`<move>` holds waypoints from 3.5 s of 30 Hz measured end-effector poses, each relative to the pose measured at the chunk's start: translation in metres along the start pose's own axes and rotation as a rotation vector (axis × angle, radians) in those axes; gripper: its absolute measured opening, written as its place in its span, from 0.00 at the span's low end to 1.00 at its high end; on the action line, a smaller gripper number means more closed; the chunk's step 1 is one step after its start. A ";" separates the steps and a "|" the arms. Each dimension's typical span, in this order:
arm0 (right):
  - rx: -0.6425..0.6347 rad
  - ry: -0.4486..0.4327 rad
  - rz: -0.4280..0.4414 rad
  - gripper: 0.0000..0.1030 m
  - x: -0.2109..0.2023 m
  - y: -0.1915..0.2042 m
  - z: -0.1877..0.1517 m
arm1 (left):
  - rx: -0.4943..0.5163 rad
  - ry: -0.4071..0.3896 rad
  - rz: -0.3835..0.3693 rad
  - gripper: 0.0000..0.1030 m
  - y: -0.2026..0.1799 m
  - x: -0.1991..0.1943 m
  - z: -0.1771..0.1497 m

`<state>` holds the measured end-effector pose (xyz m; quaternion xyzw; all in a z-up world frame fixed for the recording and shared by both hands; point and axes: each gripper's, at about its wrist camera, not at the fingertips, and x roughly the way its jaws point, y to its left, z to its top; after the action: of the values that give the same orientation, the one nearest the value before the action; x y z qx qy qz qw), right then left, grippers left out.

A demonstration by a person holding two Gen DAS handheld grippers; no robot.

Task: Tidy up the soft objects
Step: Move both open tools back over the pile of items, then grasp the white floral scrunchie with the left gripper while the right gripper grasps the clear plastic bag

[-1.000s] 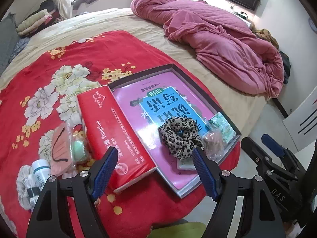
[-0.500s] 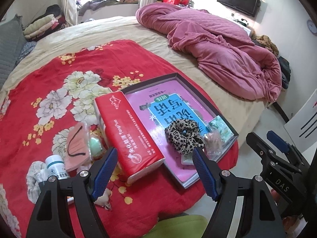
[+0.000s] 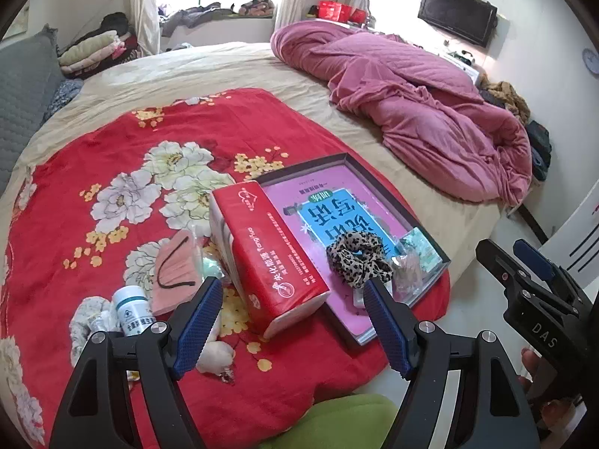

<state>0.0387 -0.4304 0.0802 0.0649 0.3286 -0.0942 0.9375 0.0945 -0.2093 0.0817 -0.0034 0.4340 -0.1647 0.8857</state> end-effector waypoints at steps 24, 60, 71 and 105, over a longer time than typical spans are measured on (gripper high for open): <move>-0.121 -0.020 0.133 0.78 -0.031 0.087 0.000 | -0.111 -0.032 0.093 0.76 0.081 -0.058 -0.034; -0.312 0.035 0.252 0.78 -0.033 0.207 -0.026 | -0.391 -0.013 0.252 0.76 0.252 -0.108 -0.106; -0.335 0.078 0.268 0.78 -0.013 0.218 -0.042 | -0.382 0.056 0.253 0.76 0.256 -0.075 -0.122; -0.396 0.296 0.103 0.78 0.157 0.297 -0.051 | -0.451 0.187 0.179 0.76 0.306 0.048 -0.121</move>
<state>0.1935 -0.1524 -0.0408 -0.0903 0.4705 0.0307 0.8772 0.1168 0.0820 -0.0765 -0.1470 0.5383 0.0157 0.8297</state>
